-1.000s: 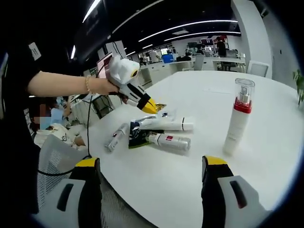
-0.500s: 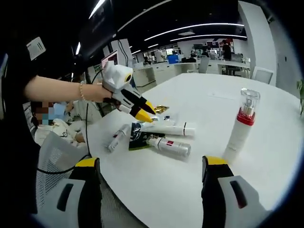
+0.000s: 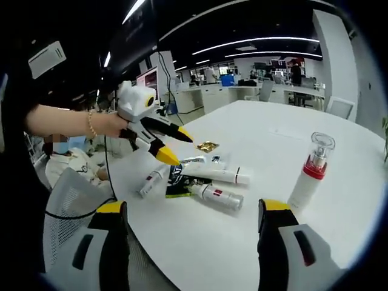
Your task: Arrange the skincare products in the storage area until every visible bottle or jar stands upright without overlapping.
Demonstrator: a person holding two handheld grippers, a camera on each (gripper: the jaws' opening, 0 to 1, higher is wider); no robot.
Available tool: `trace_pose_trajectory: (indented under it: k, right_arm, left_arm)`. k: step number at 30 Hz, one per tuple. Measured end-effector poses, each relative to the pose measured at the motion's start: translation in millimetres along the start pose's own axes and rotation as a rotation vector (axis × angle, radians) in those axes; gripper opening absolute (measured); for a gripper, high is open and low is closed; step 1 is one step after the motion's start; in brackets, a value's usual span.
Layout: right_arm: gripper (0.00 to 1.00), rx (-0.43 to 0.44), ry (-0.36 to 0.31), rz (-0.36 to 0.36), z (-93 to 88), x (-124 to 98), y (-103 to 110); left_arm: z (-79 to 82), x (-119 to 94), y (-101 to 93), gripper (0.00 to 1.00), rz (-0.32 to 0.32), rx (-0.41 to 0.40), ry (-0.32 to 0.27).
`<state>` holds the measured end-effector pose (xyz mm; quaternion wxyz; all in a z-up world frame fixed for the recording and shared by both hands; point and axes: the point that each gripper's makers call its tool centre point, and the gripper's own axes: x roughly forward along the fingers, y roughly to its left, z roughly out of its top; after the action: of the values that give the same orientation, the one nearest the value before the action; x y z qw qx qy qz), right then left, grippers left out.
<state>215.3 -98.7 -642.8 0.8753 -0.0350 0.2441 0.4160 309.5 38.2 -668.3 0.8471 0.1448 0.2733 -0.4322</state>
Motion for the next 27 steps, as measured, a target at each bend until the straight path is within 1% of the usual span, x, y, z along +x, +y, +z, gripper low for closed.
trace_pose_trajectory:
  k: [2,5,8,10,11,15,16,18,23,27]
  right_arm:
    - [0.89,-0.005,-0.001,0.0,-0.4,-2,-1]
    - [0.89,-0.01,-0.002,-0.003,-0.8,-5,-3]
    - [0.89,-0.013,-0.003,-0.006,0.1,-8,-5]
    - [0.89,-0.012,-0.009,-0.01,0.7,-10,-6]
    - [0.89,-0.01,-0.01,-0.01,0.6,-10,-7]
    - [0.89,-0.005,-0.013,-0.019,-1.4,-14,-9]
    - [0.89,-0.003,-0.015,-0.021,-1.4,-15,-9]
    - [0.89,0.001,-0.018,-0.025,-2.2,-17,-10]
    - [0.89,0.004,-0.018,-0.034,-5.1,-21,-13]
    - [0.89,0.015,-0.021,-0.046,-7.4,-25,-16]
  left_arm:
    - [-1.0,-2,-0.7,0.64,0.008,-0.012,-0.01]
    - [0.3,-13,-7.1,0.68,0.022,-0.039,-0.029]
    - [4.4,-22,-12.5,0.75,0.038,-0.073,-0.055]
    - [10.7,-30,-20.9,0.78,0.036,-0.107,-0.082]
    - [10.7,-31,-20.3,0.8,0.043,-0.12,-0.099]
    - [13.9,-41,-26.4,0.88,0.067,-0.158,-0.129]
    - [14.7,-45,-31.4,0.89,0.071,-0.172,-0.137]
    - [14.3,-49,-35.2,0.92,0.08,-0.191,-0.153]
    - [15.6,-58,-49.8,0.99,0.081,-0.237,-0.192]
    - [12.0,-66,-63.1,0.99,0.087,-0.268,-0.2]
